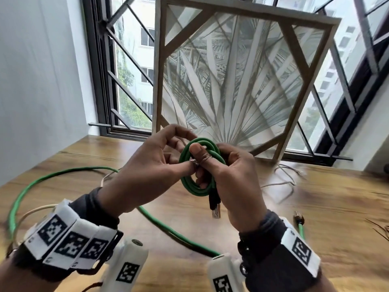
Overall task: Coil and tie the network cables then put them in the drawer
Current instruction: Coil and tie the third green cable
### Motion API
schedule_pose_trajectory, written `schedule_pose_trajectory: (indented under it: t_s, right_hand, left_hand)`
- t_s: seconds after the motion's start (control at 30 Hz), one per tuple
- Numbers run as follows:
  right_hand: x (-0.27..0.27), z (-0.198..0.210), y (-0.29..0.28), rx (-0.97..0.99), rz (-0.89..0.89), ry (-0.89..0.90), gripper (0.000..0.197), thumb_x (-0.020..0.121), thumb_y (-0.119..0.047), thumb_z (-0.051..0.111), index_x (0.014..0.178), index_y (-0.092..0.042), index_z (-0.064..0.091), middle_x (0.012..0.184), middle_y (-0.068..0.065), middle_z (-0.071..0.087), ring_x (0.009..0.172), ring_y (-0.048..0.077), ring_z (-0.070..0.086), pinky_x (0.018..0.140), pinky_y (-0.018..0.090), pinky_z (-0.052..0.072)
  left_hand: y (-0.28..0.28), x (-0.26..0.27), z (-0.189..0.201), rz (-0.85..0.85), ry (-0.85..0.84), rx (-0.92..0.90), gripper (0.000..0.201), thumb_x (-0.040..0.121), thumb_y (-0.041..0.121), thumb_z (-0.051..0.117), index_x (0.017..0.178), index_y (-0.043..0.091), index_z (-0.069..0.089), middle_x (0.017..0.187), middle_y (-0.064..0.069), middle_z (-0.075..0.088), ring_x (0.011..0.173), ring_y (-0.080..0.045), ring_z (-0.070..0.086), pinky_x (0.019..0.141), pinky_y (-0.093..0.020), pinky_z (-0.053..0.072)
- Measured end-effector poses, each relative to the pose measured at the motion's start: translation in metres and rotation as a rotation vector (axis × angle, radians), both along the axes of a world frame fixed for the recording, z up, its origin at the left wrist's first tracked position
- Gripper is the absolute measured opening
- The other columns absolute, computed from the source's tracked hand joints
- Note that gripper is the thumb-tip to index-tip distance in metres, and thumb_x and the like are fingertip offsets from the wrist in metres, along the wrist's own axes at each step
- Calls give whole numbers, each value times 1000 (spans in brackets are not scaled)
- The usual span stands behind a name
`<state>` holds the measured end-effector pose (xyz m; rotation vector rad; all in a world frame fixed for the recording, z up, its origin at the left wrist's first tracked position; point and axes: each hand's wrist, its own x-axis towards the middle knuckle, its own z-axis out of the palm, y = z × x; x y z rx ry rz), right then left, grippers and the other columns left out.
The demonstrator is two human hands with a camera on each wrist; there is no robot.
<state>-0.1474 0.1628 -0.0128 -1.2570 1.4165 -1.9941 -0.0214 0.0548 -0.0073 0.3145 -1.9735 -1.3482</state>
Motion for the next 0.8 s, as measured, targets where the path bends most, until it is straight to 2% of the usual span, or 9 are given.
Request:
schedule_pose_trajectory:
  t_s: [0.1, 0.17, 0.27, 0.43, 0.57, 0.63, 0.67, 0.73, 0.8]
  right_hand:
    - [-2, 0, 0, 27, 7, 14, 17, 90, -17, 76, 77, -7, 72, 58, 11, 58, 47, 16, 49, 43, 24, 42]
    - [-3, 1, 0, 40, 37, 2, 17, 90, -22, 74, 82, -7, 71, 60, 12, 60, 46, 15, 47, 43, 23, 39]
    - [-4, 2, 0, 70, 126, -50, 29, 89, -32, 66, 92, -4, 66, 62, 10, 57, 47, 14, 45, 43, 20, 36]
    - [0, -2, -4, 81, 96, -54, 34, 90, -39, 62, 93, -6, 61, 56, -8, 53, 49, 14, 45, 44, 20, 37]
    - [-1, -1, -3, 92, 87, -62, 36, 95, -34, 64, 109, -2, 57, 61, -7, 61, 49, 15, 47, 43, 22, 39]
    - [-3, 0, -1, 105, 123, -45, 34, 98, -26, 64, 116, 2, 59, 57, -9, 57, 47, 15, 46, 42, 22, 38]
    - [-4, 0, -1, 110, 143, -37, 33, 99, -24, 64, 115, 4, 62, 56, -8, 54, 46, 15, 45, 42, 22, 37]
    - [-4, 0, -1, 101, 195, -77, 32, 99, -23, 65, 113, 7, 65, 58, -2, 47, 47, 17, 43, 42, 22, 35]
    - [-4, 1, -1, 87, 306, -171, 37, 101, -27, 62, 114, 8, 63, 65, 2, 44, 53, 18, 41, 46, 22, 35]
  left_hand:
    - [-7, 3, 0, -71, -70, 35, 42, 78, 11, 82, 117, 21, 71, 106, -9, 75, 97, -38, 75, 90, -47, 64]
    - [-11, 5, 2, -156, -76, 155, 47, 74, 22, 69, 120, 14, 73, 112, -15, 76, 100, -33, 73, 88, -43, 58]
    - [-16, 4, 4, -194, -57, 244, 34, 97, 25, 57, 120, 10, 76, 116, -27, 73, 103, -36, 70, 90, -42, 57]
    - [-19, 2, -2, -205, -108, 185, 39, 100, 26, 54, 129, 3, 69, 125, -22, 72, 112, -40, 69, 86, -32, 62]
    - [-22, -1, -7, -170, -138, 159, 36, 106, 19, 50, 128, -5, 66, 119, -23, 73, 100, -26, 68, 80, -28, 61]
    - [-22, -4, -11, -110, -157, 80, 30, 110, 15, 47, 123, -3, 67, 102, -14, 75, 89, -20, 67, 78, -31, 59]
    - [-21, -6, -13, -76, -158, 27, 28, 111, 11, 46, 121, 0, 69, 100, -11, 75, 88, -23, 68, 80, -37, 59]
    - [-22, -9, -15, -21, -134, -58, 28, 110, 10, 45, 118, 4, 71, 107, -22, 74, 102, -42, 67, 93, -58, 57]
    - [-22, -8, -14, 23, -82, -97, 31, 102, 14, 44, 109, 5, 73, 105, -27, 72, 105, -48, 64, 97, -66, 50]
